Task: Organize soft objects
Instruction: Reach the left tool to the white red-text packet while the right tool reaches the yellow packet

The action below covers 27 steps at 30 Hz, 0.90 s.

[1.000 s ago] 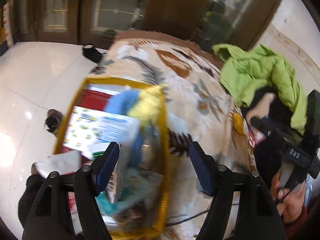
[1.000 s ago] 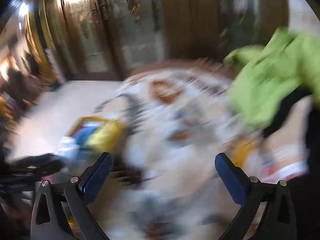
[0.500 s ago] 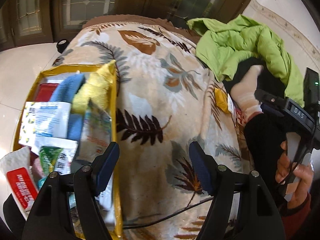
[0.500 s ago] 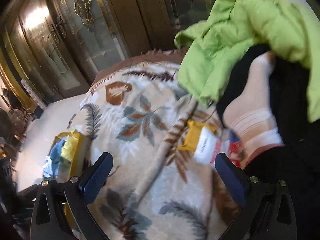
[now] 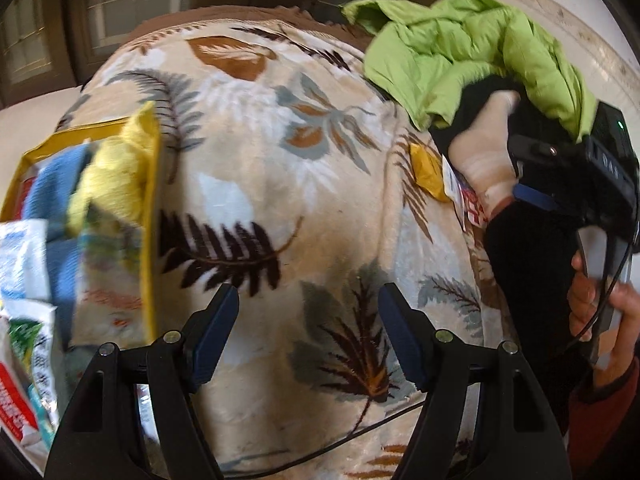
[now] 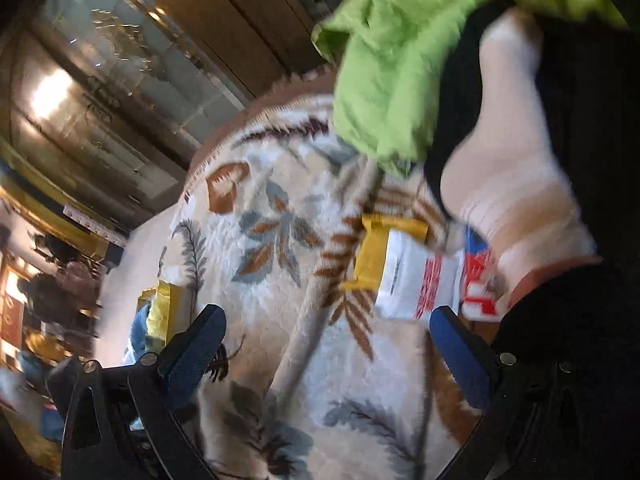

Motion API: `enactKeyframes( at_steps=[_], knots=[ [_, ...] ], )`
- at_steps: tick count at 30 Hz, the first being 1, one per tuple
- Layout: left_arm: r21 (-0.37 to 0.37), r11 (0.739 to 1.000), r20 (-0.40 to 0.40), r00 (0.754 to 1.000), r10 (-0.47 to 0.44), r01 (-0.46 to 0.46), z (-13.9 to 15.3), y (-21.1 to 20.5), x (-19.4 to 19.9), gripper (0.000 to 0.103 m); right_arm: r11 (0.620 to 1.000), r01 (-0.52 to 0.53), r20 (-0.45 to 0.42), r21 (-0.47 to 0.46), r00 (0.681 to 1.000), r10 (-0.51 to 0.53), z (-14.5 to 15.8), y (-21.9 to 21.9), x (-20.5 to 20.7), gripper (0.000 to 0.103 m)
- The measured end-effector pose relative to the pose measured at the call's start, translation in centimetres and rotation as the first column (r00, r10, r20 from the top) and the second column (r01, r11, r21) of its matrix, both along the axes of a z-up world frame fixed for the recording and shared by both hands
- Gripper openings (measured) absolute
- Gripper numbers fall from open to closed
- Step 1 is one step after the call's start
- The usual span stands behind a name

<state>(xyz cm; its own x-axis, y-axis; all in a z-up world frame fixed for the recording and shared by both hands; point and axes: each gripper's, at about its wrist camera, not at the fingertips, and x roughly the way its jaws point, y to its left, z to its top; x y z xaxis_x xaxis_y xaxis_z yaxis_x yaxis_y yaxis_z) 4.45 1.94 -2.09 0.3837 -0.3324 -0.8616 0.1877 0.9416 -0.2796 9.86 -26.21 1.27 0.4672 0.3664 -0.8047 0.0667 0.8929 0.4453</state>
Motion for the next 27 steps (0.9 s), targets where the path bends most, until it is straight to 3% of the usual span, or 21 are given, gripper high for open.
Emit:
enactKeyframes(
  at_steps=[9, 13, 17, 21, 25, 27],
  knots=[
    [-0.002, 0.999, -0.038, 0.998, -0.049, 0.049, -1.7, -1.8, 0.1, 0.072, 0.997, 0.05, -0.178, -0.056, 0.982, -0.06, -4.8, -1.1, 3.5, 0.101],
    [0.0, 0.999, -0.049, 0.998, -0.038, 0.038, -2.2, -1.5, 0.4, 0.072, 0.997, 0.072, -0.154, -0.038, 0.985, -0.077, -4.7, -1.7, 4.3, 0.102],
    [-0.006, 1.0, -0.069, 0.997, -0.026, 0.025, -2.6, -1.1, 0.5, 0.072, 0.994, 0.064, -0.113, 0.083, 0.992, -0.055, -4.8, -2.0, 6.0, 0.102],
    [0.006, 1.0, -0.066, 0.997, -0.028, 0.029, -2.5, -1.0, 0.3, 0.072, 0.998, 0.039, -0.075, 0.05, 0.997, -0.035, -5.4, -1.8, 8.3, 0.103],
    [0.012, 0.999, -0.067, 0.997, -0.028, 0.029, -2.4, -0.7, 0.4, 0.072, 0.983, 0.045, -0.236, 0.181, 0.972, -0.001, -9.2, -2.1, 8.0, 0.102],
    [0.01, 1.0, -0.068, 0.997, -0.026, 0.026, -2.4, -0.4, 0.5, 0.072, 0.89, 0.043, -0.256, 0.455, 0.963, 0.084, -9.2, -1.6, 4.8, 0.102]
  ],
)
